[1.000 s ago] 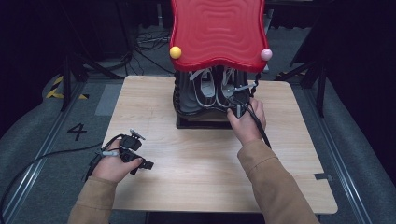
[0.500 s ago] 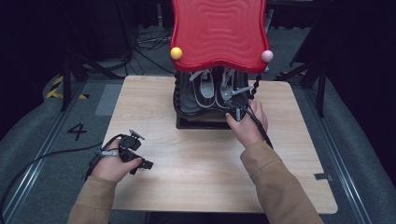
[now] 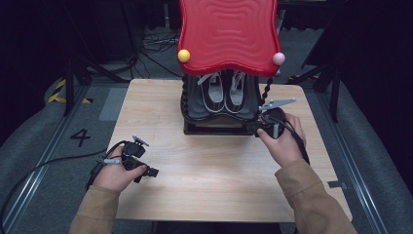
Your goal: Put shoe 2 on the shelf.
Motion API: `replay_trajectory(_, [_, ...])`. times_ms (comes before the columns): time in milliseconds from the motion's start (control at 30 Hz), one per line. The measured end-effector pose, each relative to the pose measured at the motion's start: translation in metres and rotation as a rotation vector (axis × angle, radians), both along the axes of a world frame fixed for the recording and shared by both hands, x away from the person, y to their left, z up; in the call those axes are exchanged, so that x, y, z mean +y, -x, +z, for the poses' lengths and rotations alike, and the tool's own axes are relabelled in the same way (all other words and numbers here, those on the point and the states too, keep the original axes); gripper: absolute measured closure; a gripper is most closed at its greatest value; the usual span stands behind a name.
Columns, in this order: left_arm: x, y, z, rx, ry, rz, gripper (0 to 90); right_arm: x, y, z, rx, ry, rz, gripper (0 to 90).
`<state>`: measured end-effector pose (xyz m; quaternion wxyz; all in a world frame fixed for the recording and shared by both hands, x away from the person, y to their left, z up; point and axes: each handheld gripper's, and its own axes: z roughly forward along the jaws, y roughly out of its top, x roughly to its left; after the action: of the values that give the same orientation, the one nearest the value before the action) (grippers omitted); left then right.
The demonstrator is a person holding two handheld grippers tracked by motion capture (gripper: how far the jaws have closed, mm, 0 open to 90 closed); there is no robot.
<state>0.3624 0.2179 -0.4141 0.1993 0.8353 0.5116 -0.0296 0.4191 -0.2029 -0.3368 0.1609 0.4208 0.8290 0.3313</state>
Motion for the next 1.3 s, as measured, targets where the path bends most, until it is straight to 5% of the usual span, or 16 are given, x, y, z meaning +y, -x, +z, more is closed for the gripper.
replay_trajectory(200, [0.002, 0.002, 0.002, -0.025, 0.005, 0.0, 39.1, -0.033, 0.01, -0.003, 0.02, -0.014, 0.013, 60.5])
replay_trajectory(667, [0.003, 0.004, 0.006, -0.055, 0.017, -0.001, 38.4, -0.079, 0.03, -0.012, 0.038, -0.022, 0.033, 50.6])
replay_trajectory(800, [0.01, 0.006, 0.011, -0.067, 0.035, 0.004, 37.9, -0.093, 0.037, -0.017, 0.061, -0.06, 0.051, 49.0])
replay_trajectory(867, [0.014, 0.007, 0.012, -0.073, 0.039, 0.019, 37.9, -0.104, 0.042, -0.022, 0.05, -0.149, 0.054, 48.2])
replay_trajectory(933, [0.017, 0.008, 0.013, -0.081, 0.039, 0.022, 37.7, -0.105, 0.041, -0.024, 0.061, -0.161, 0.046, 48.1])
replay_trajectory(1300, [0.021, 0.006, 0.011, -0.132, 0.041, 0.022, 35.7, -0.128, 0.038, -0.045, 0.064, -0.074, 0.018, 42.7])
